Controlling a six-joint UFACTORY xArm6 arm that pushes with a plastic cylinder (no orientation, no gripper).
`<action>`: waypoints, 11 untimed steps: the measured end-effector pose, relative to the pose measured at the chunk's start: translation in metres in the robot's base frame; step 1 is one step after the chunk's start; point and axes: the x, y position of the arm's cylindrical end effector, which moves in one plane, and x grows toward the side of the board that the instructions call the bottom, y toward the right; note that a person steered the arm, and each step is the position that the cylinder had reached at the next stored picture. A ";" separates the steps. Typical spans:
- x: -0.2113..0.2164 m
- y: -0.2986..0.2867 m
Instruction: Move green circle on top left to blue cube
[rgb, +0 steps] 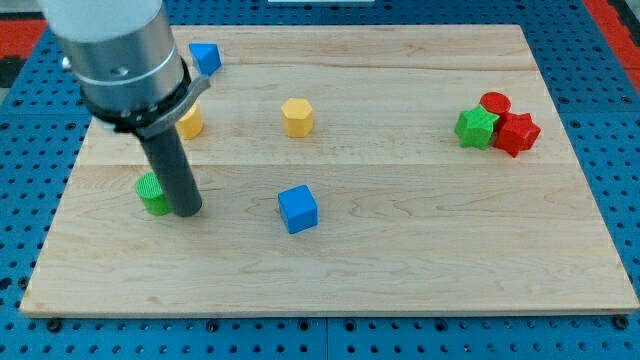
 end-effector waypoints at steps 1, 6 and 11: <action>0.003 -0.072; -0.041 -0.004; -0.039 0.068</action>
